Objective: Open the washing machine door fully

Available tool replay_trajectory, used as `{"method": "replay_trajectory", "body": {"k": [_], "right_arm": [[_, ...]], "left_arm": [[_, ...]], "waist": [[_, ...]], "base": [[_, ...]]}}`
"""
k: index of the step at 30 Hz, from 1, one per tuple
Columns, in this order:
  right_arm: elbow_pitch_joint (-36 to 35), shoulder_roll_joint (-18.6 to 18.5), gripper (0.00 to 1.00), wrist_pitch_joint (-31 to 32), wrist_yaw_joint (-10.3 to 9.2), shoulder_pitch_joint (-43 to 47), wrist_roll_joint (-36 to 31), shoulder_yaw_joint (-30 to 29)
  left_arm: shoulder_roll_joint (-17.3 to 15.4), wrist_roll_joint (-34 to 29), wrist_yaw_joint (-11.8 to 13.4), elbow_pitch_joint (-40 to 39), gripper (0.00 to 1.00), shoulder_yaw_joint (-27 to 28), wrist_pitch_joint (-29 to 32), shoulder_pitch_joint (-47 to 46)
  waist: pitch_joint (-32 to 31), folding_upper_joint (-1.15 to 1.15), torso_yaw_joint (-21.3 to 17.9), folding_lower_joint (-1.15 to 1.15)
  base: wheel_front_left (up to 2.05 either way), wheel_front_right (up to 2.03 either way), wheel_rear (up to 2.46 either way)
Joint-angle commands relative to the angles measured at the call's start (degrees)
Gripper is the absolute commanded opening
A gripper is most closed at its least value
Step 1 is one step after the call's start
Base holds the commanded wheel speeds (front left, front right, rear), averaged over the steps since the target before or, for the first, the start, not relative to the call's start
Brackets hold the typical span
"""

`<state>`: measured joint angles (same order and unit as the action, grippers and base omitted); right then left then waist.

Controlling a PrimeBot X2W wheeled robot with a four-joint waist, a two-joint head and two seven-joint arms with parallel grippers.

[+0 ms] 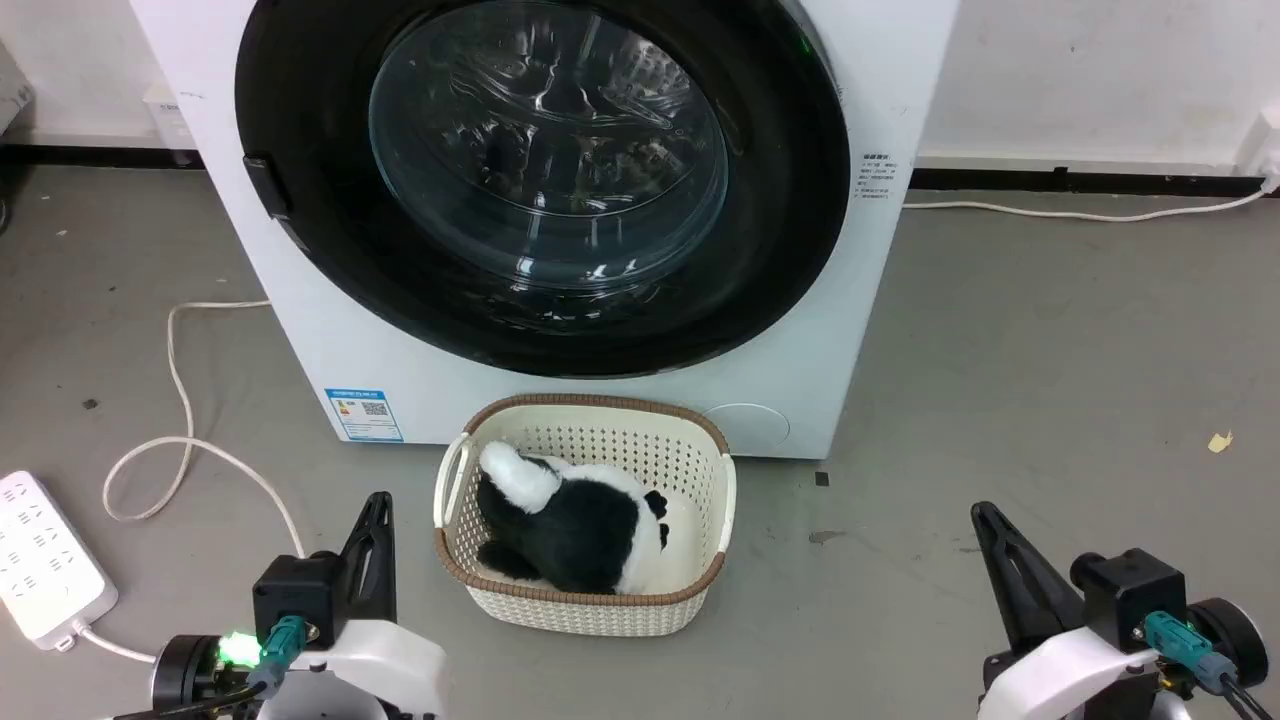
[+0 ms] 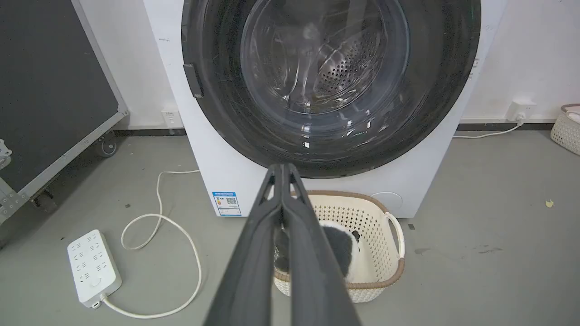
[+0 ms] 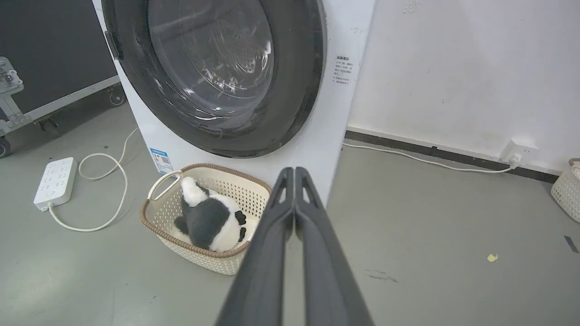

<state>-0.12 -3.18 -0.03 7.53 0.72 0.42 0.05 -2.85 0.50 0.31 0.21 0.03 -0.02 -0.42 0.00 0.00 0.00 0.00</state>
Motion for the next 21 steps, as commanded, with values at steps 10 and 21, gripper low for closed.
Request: {"method": "replay_trajectory", "body": {"k": [10, 21], "right_arm": [[0.1, 0.3, 0.00, 0.0, -0.04, -0.7, -0.4, 0.0], [0.1, 0.3, 0.00, 0.0, -0.04, -0.7, -0.4, 0.0]], "left_arm": [[0.0, -0.5, -0.3, -0.2, 0.00, 0.0, 0.0, 0.4], [0.0, -0.5, -0.3, -0.2, 0.00, 0.0, 0.0, 0.4]], "waist": [[0.0, 0.00, 0.0, 0.00], [0.0, 0.00, 0.0, 0.00]], "base": [[0.00, 0.00, 0.00], [0.00, 0.00, 0.00]]}}
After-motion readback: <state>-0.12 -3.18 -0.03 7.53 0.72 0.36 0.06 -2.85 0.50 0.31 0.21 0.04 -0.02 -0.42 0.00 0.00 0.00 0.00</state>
